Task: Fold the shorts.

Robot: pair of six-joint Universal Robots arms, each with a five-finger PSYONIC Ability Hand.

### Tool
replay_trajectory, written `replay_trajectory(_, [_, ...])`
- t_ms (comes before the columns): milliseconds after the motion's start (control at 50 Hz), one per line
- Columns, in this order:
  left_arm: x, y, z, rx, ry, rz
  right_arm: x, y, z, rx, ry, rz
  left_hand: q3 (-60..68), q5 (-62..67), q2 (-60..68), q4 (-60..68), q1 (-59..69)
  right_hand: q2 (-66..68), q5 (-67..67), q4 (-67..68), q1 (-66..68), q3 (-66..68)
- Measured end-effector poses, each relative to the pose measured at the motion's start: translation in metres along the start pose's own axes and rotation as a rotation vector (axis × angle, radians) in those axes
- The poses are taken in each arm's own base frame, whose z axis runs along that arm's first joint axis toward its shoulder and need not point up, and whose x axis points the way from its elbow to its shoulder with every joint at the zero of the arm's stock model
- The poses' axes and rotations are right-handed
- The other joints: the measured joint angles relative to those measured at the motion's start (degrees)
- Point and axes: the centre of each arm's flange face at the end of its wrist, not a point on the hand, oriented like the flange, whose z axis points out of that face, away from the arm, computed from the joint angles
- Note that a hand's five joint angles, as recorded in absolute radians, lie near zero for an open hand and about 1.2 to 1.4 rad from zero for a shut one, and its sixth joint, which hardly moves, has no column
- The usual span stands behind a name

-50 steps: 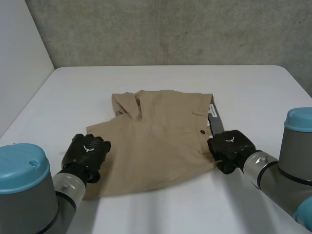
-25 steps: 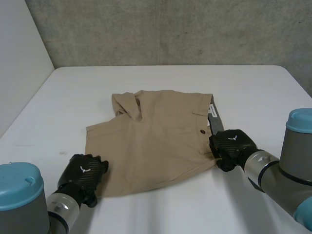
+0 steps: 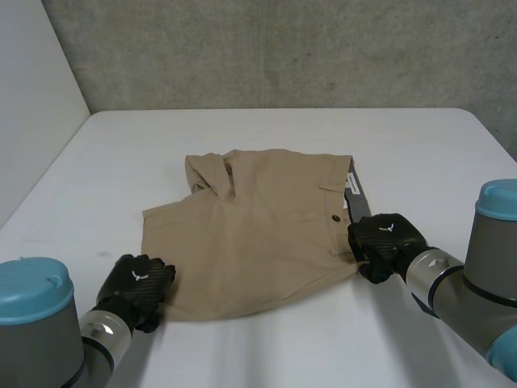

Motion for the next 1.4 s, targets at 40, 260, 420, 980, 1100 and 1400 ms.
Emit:
replay_trajectory(40, [-0.001, 0.000, 0.001, 0.003, -0.003, -0.001, 0.000, 0.000, 0.000, 0.000, -0.001, -0.001, 5.9, 5.2, 5.9, 5.4, 4.0, 0.0, 0.0, 0.0, 0.0, 0.0])
replay_trajectory(260, [-0.010, -0.024, -0.007, 0.093, -0.038, -0.005, -0.001, -0.009, -0.005, 0.008, -0.002, -0.057, 16.0, 15.4, 16.4, 16.6, 11.6, 0.0, 0.0, 0.0, 0.0, 0.0])
replay_trajectory(420, [-0.037, -0.085, -0.047, 0.274, -0.102, -0.021, 0.011, -0.060, -0.040, 0.079, 0.043, -0.230, 16.1, 15.4, 16.5, 16.6, 11.6, 0.0, 0.0, 0.0, 0.0, 0.0])
replay_trajectory(980, [-0.037, -0.115, -0.010, 0.192, 0.049, -0.116, 0.022, -0.079, -0.032, 0.050, 0.052, -0.124, 16.4, 15.4, 16.6, 16.8, 11.6, -0.4, -0.1, -0.3, -0.1, -0.4])
replay_trajectory(1100, [-0.035, -0.105, 0.008, 0.137, 0.048, -0.119, 0.032, -0.065, -0.027, -0.065, 0.019, -0.053, 16.4, 15.4, 16.6, 16.8, 11.6, -15.1, -11.7, -15.1, -11.6, -15.5])
replay_trajectory(1400, [-0.033, -0.102, 0.013, 0.131, 0.051, -0.115, 0.040, -0.067, -0.035, -0.203, -0.116, 0.028, 16.4, 15.4, 16.6, 16.8, 11.6, -38.5, -37.1, -39.0, -31.4, -39.1])
